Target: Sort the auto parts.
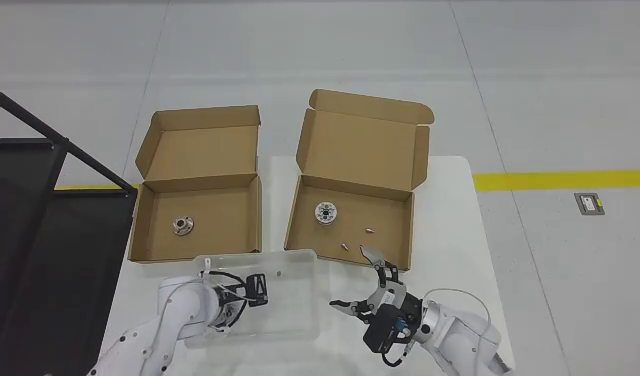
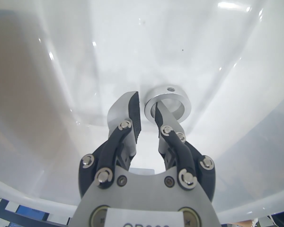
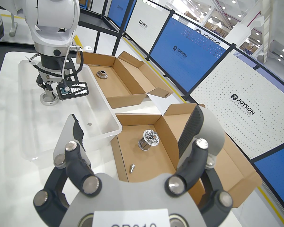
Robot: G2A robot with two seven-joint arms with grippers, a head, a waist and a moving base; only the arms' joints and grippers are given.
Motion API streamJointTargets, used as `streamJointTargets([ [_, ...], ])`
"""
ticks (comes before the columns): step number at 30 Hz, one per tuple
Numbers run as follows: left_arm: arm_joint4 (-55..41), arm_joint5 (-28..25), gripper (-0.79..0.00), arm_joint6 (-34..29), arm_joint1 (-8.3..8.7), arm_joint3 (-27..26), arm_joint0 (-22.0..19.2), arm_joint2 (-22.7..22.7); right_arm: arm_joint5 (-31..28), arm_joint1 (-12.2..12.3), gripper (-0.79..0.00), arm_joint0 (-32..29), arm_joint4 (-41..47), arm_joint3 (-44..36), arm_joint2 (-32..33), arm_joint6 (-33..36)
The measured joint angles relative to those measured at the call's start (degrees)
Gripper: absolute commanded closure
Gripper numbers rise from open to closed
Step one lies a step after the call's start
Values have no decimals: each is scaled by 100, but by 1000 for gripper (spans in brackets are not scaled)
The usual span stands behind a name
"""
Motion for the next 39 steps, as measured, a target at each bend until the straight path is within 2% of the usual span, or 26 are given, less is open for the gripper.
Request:
streamJointTargets([
  [5, -255, -32, 0, 54, 42, -146, 4, -150, 0, 0, -785, 0, 0, 0, 0, 0],
  [9, -638, -88, 0, 316, 132, -483, 216, -575, 0, 0, -785, 0, 0, 0, 0, 0],
  [16, -1580, -397, 0, 1408, 382, -941, 918, -1970, 0, 0, -785, 0, 0, 0, 0, 0],
  [20, -2233, -712, 0, 2015, 485, -960, 1248, -2720, 0, 0, -785, 0, 0, 0, 0, 0],
  [23, -2557, -534, 0, 2374, 531, -918, 1485, -3270, 0, 0, -785, 0, 0, 0, 0, 0],
  [25, -2889, -201, 0, 2634, 534, -856, 1650, -3564, 0, 0, -785, 0, 0, 0, 0, 0],
  [27, -3039, -42, 0, 2701, 535, -852, 1715, -3666, 0, 0, -785, 0, 0, 0, 0, 0],
  [36, -3006, -73, 0, 2691, 535, -857, 1710, -3649, 0, 0, -785, 0, 0, 0, 0, 0],
  [39, -2812, 348, 0, 2834, 507, -872, 1695, -3667, 0, 0, -785, 0, 0, 0, 0, 0],
])
